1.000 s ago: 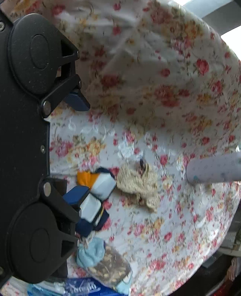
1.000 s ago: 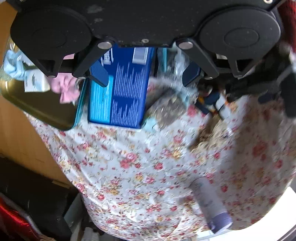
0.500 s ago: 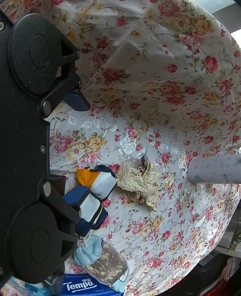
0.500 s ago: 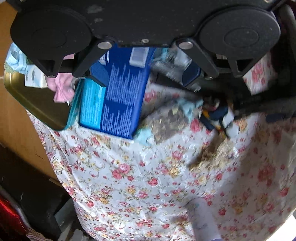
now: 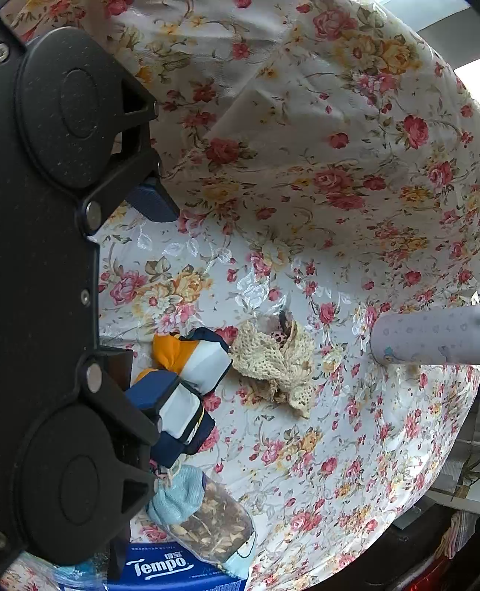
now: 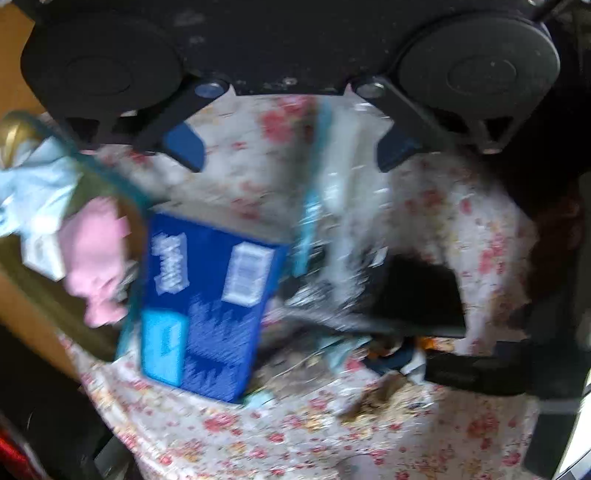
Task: Organize soft objects
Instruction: 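Grasp the cream lace cloth with the left tool while the right tool grasps the wrapped white sponge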
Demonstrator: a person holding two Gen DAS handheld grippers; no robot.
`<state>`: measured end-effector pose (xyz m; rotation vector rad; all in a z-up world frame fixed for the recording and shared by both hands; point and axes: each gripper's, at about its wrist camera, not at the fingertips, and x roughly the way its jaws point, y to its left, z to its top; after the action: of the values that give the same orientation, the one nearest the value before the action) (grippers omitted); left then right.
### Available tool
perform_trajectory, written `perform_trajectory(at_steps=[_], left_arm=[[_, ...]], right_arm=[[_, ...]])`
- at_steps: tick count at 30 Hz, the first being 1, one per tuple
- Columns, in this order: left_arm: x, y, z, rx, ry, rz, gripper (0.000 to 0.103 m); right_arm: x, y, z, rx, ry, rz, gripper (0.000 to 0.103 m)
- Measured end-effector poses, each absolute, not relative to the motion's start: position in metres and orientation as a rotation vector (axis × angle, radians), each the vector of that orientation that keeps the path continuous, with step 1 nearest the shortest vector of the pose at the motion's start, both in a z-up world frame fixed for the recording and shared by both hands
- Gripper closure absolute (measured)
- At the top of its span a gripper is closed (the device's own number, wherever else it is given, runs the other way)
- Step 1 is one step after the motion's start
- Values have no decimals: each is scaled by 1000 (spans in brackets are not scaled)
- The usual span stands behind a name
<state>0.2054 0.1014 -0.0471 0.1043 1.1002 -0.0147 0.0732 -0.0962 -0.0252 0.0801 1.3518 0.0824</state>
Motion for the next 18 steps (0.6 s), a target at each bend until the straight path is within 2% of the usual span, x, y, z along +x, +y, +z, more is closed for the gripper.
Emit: perform_trajectory(at_steps=[11,12,14,17,18], left_arm=[[207,104,-47,85,1114,-3,19],[207,103,-47,87,1117,-4,19],[209,103,-46,75,1123,-16,19],[214,106,-35,11,1117,-50,19],[218,106,-30,-4,1111,-64,18]], right_arm=[[63,-43,-80,-10,1371,17,3],[62,-43,-83,-13,1377,15,5],[58,-49,-88,-1,1407,21,26],[50,-62,-87,25,1434,24,35],[47,-66,-85,15,1432,15,34]])
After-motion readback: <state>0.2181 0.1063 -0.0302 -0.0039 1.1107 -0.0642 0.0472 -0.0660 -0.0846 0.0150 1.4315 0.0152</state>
